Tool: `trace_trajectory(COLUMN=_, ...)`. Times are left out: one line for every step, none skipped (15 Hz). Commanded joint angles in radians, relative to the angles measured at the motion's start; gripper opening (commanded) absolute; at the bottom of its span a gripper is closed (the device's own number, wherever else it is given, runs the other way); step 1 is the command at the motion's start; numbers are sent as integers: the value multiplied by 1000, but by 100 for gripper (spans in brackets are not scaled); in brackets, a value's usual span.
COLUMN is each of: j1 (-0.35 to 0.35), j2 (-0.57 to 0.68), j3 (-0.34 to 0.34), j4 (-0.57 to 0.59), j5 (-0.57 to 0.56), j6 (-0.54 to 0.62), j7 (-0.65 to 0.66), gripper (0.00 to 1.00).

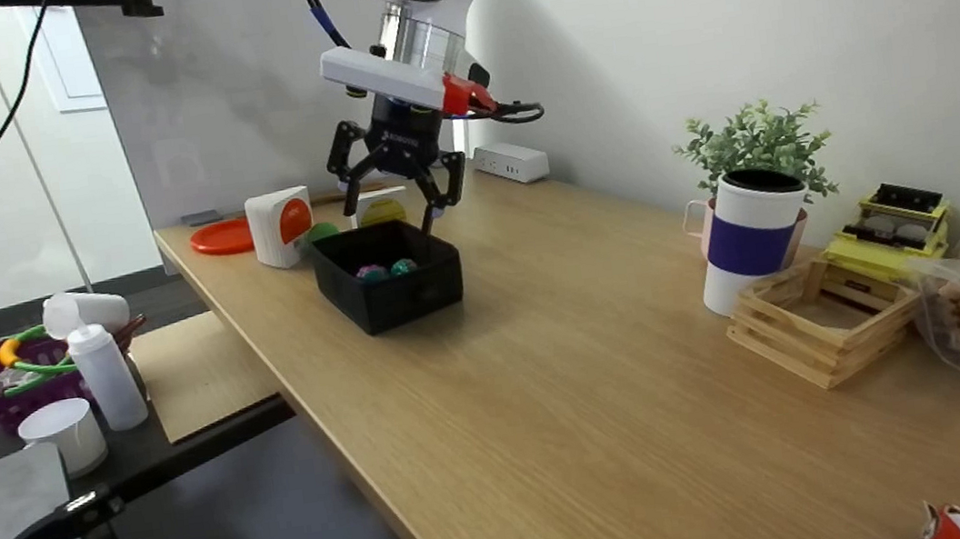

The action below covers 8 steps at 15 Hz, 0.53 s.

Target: Remove the strawberry and grapes from the black box

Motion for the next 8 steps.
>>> trace_trajectory(j1=-12, j2=39, j3=17, j4=30, j5=-2, j6=26, j7=4, gripper=100)
trace_trajectory(j1=-13, j2=45, j3=20, j4=34, j5=3, j6=37, j7=6, gripper=100)
trace_trajectory(j1=-13, j2=51, j3=22, j4=37, j5=4, j6=46, j7=5, gripper=100)
trace_trajectory(j1=-13, j2=59, j3=25, j4=42, j5=8, j6=60, j7=5, gripper=100)
trace_trajectory(j1=-14, j2=67, j3=28, j4=45, j5=12, j6=76, j7=5, gripper=100)
trace_trajectory(j1=-14, j2=78, j3=32, j4=49, j5=14, j6=92, j7=8, gripper=100)
trace_trajectory(j1=-11, j2=86, j3=34, j4=55, j5=13, j6=104, j7=15, gripper=100)
trace_trajectory(j1=-8, j2=98, j3=35, j4=62, j5=9, j6=116, j7=25, gripper=100)
